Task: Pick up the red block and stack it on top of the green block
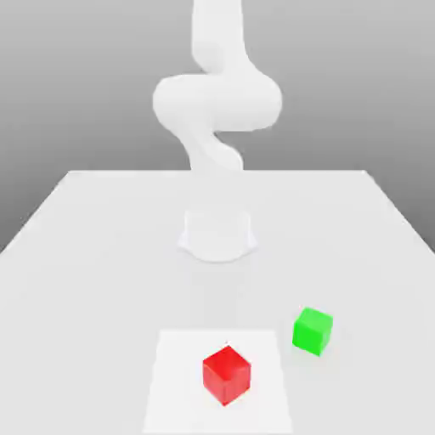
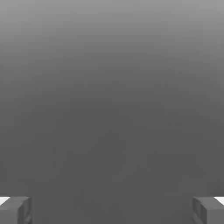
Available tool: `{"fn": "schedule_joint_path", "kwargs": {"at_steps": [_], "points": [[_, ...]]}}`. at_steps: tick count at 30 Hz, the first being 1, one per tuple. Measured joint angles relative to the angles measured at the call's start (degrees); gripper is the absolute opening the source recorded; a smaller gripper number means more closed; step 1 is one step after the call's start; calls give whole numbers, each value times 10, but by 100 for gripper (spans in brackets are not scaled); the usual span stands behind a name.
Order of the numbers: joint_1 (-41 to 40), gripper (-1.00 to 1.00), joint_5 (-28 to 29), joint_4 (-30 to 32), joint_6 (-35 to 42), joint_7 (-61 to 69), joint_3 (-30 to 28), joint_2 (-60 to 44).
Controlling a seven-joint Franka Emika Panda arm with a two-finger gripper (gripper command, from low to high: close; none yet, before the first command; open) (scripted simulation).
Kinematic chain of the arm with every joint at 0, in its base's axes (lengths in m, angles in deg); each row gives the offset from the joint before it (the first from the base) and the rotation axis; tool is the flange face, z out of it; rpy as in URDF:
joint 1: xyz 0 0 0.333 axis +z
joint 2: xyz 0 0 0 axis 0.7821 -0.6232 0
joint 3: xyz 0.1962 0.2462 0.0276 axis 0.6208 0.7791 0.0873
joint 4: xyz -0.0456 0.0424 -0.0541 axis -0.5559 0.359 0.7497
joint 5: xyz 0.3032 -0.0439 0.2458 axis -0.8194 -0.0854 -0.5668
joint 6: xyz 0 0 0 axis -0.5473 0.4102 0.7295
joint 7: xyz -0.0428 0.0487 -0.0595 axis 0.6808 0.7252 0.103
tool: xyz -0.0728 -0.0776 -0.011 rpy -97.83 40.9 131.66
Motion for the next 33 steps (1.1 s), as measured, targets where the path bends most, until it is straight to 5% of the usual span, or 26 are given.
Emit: {"fn": "schedule_joint_path", "kwargs": {"at_steps": [14, 27, 28, 33], "points": [[77, 0, -32, 115, -146, 241, -62, -295], [61, 0, -50, 165, -315, 380, -34, -562], [57, -100, -55, 163, -327, 383, -29, -577], [56, -100, -54, 163, -326, 382, -29, -577]]}}
